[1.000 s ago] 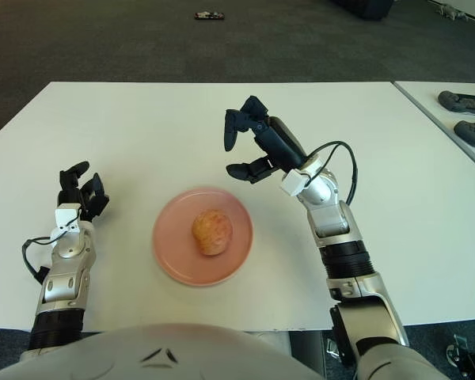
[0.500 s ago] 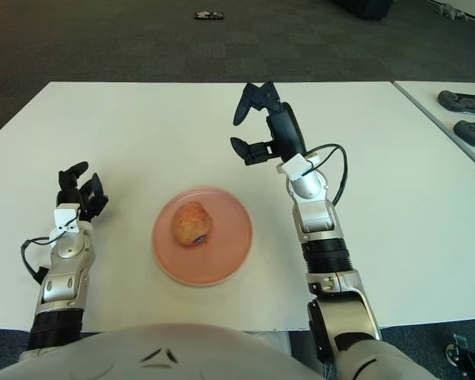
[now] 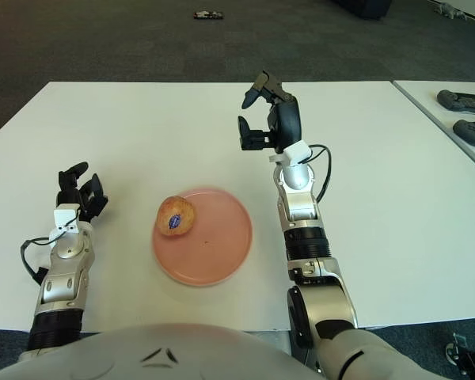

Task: Put the apple into the plate.

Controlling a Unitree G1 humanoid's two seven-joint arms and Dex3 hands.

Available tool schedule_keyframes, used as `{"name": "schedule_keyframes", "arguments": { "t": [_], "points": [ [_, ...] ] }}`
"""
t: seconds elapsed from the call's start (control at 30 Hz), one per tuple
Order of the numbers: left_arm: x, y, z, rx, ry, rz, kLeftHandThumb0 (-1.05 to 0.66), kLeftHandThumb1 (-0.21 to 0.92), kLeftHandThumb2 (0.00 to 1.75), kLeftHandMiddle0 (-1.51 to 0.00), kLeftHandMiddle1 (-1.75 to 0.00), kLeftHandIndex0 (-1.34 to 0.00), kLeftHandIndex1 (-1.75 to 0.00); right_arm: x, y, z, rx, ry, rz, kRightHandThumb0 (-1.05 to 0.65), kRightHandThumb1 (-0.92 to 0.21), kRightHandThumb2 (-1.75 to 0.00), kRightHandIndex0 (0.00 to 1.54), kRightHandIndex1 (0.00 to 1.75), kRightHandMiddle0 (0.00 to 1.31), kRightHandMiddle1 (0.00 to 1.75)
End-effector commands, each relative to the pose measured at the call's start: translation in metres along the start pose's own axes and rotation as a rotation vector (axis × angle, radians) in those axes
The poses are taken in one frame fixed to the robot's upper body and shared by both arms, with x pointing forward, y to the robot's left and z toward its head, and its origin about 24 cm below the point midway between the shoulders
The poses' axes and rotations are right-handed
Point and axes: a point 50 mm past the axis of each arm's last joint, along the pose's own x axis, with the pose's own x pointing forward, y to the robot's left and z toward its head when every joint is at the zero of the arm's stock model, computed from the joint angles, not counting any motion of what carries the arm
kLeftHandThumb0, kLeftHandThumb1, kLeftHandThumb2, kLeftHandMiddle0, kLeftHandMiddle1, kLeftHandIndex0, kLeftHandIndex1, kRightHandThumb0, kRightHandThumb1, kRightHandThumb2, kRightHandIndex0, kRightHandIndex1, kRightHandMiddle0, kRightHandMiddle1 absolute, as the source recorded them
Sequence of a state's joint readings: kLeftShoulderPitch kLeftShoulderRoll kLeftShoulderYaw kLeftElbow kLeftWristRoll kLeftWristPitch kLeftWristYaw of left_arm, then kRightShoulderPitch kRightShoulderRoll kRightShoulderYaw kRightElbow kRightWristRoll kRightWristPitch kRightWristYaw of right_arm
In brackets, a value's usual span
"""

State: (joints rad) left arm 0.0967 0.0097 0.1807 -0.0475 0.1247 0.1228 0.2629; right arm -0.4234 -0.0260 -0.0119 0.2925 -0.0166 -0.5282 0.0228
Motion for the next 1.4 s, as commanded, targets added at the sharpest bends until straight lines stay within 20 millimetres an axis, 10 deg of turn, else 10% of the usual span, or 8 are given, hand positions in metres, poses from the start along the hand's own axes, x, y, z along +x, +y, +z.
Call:
{"name": "schedule_keyframes", "arguments": {
  "t": [0.0, 1.37],
  "points": [
    [0.000, 0.001, 0.001, 0.005, -0.002, -0.005, -0.70, 0.92, 0.77, -0.35, -0.37, 0.00, -1.03, -0.010, 0.008, -0.014, 0.066, 0.079, -0.022, -0.49, -0.27, -1.37, 1.21, 1.75, 0.65, 1.75],
    [-0.003, 0.002, 0.002, 0.011, -0.002, -0.012, -0.71, 0.92, 0.79, -0.35, -0.37, 0.00, -1.02, -0.070, -0.012, -0.100, 0.060, 0.588, -0.138, -0.51, -0.23, -1.42, 1.12, 1.75, 0.68, 1.75]
  ]
}}
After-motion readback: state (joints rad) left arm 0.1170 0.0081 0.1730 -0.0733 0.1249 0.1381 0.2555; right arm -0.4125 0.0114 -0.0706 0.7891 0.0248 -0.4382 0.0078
